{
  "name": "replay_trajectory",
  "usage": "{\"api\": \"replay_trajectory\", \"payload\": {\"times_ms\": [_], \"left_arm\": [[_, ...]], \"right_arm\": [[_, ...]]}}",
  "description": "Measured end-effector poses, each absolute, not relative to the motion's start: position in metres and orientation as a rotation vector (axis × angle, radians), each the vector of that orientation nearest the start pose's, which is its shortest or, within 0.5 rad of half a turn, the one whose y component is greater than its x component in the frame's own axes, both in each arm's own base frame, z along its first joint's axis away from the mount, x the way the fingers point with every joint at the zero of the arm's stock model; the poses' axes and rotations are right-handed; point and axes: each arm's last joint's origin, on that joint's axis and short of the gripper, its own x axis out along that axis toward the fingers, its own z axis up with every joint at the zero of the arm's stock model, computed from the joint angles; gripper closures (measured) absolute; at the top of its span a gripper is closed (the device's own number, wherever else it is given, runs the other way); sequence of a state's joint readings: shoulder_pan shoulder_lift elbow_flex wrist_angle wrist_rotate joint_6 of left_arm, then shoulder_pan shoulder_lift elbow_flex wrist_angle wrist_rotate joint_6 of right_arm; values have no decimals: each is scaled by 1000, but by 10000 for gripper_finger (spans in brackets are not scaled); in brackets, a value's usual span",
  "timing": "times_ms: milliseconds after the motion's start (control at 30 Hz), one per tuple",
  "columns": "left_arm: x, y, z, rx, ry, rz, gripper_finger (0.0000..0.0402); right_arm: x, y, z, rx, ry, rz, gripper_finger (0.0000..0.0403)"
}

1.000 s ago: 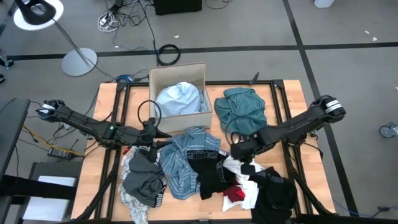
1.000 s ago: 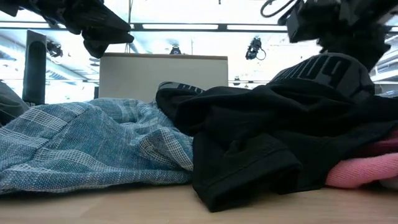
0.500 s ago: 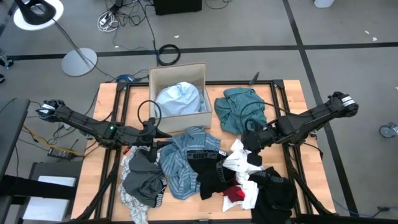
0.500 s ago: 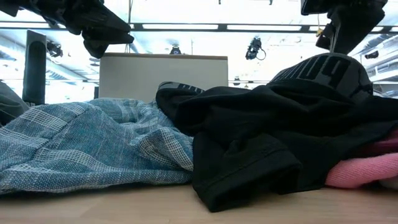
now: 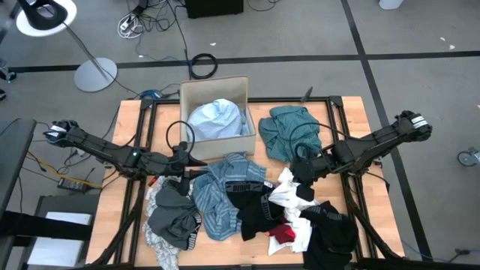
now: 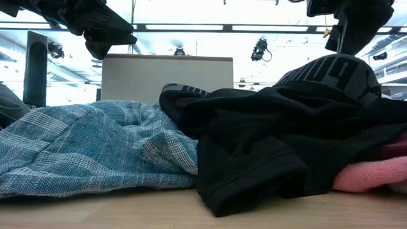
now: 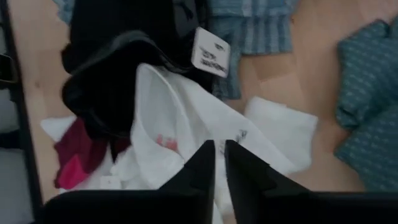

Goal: Sort clothes
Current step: Put the white underwear into the beige laundry organizer

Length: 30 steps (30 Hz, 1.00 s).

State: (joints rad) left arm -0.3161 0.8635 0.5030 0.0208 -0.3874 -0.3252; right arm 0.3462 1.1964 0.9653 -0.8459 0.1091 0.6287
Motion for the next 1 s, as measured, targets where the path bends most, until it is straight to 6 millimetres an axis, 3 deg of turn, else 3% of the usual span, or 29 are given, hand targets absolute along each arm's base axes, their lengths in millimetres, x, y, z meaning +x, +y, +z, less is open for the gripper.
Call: {"api": "replay_trajectory", "payload": {"times_ms": [167,367,700,833,1000], "left_arm": [[182,-48,242,-206,303,121,266],[182,-48,242,-210,305,116,266],[182,-48,242,-215,305,116,266],[182,-48,242,-218,305,116,266],[182,-49,242,-229,310,100,266]], "right_arm": [[222,78,262,320,1035,-79,305],[241,94,242,291,1065,-25,249],[262,118,199,251,1205,70,218],[262,117,180,192,1302,-1,247],[257,115,180,156,1346,4,381]]}}
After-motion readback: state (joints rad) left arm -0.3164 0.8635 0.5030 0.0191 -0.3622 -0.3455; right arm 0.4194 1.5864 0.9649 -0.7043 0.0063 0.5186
